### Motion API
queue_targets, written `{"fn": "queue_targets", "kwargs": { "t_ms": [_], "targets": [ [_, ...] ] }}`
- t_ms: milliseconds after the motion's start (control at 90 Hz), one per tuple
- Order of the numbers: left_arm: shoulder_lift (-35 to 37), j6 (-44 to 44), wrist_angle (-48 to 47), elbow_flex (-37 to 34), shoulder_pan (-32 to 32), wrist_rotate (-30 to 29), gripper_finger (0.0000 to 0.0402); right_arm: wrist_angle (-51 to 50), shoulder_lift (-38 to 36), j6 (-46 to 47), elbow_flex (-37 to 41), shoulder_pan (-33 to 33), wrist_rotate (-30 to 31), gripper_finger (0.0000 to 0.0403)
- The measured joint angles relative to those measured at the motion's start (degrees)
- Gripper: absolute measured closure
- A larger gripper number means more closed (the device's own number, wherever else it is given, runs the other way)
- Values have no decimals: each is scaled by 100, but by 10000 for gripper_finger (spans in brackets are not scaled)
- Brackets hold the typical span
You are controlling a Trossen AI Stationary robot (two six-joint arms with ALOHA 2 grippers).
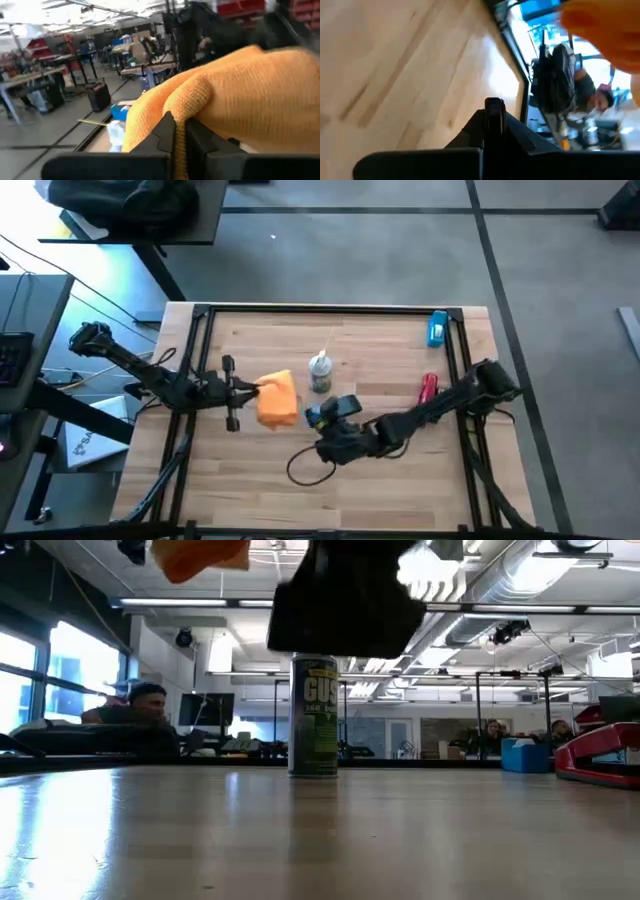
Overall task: Apply microfiber cloth
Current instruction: Wipe the black cellphone using the green microfiber cloth
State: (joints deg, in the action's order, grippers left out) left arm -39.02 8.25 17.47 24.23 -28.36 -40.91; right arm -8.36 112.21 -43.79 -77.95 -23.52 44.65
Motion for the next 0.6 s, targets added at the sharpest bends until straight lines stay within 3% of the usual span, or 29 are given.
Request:
{"fn": "queue_targets", "kwargs": {
  "t_ms": [178, 344, 467, 600],
  "targets": [
    [515, -120, -143, -225, 0, -476, 401, 0, 594, -549, 0, 76, -75, 396],
    [583, -352, -112, -436, 10, -609, 401, 68, 856, -894, 2, 59, -571, 395],
    [547, -1208, -224, -789, 155, -359, 401, 525, 865, -1403, 2, 32, -411, 395],
    [552, -2453, -352, -1194, 497, 123, 401, 1417, 865, -2820, 2, -110, -53, 395]
  ]
}}
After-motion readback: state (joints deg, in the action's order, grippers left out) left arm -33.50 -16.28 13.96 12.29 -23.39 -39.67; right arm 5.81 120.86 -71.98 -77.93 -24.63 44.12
